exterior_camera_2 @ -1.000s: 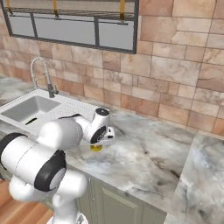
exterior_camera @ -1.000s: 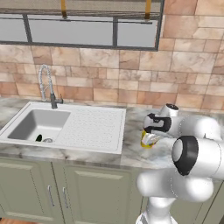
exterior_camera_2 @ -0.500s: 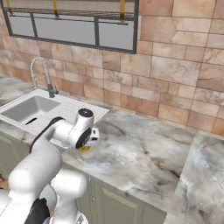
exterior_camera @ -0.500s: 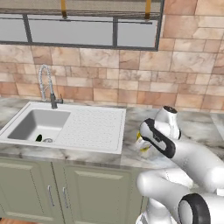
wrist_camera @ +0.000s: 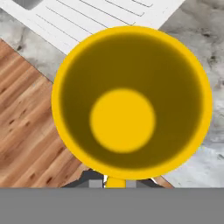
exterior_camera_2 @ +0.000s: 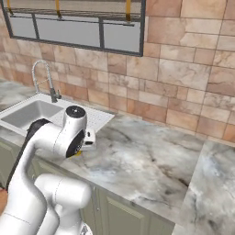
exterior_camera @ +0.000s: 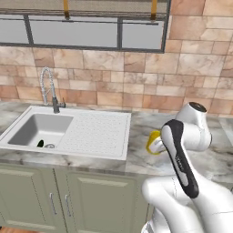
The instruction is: Clear the mugs and bowl far away from the sink.
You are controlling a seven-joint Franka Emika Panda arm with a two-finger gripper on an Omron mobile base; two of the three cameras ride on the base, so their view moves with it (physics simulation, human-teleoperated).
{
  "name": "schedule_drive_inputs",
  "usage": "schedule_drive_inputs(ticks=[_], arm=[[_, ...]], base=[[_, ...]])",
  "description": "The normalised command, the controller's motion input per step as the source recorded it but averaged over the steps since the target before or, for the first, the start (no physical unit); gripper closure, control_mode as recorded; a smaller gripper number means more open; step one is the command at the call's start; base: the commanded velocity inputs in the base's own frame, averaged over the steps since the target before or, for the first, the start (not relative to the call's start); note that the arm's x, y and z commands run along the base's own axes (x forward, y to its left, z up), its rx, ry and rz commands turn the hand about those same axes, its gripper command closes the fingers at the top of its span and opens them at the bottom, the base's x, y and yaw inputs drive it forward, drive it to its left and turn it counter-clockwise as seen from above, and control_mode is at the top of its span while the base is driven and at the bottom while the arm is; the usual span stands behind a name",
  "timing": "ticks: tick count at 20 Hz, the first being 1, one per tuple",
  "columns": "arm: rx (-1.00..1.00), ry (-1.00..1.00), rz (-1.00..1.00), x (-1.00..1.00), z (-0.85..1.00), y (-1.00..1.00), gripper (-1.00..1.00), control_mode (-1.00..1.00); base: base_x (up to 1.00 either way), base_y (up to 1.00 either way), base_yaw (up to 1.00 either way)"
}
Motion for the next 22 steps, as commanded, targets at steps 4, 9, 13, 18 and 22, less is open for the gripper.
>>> schedule_drive_inputs(ticks=[4, 9, 13, 18, 22], arm=[[-0.01, 0.14, -0.22, -0.63, 1.00, -0.01, 1.00, -1.00], [-0.01, 0.10, -0.23, -0.36, 0.89, 0.00, 1.00, -1.00], [0.00, -0.20, 0.00, -0.46, 0.52, 0.00, 1.00, -1.00], [-0.03, -0.04, -0.02, -0.59, 0.39, -0.01, 1.00, -1.00], [-0.01, 0.00, -0.02, -0.34, 0.19, 0.00, 1.00, 1.00]], base=[[0.00, 0.00, 0.00], [0.00, 0.00, 0.00], [0.00, 0.00, 0.00], [0.00, 0.00, 0.00], [-0.06, 0.04, 0.00]])
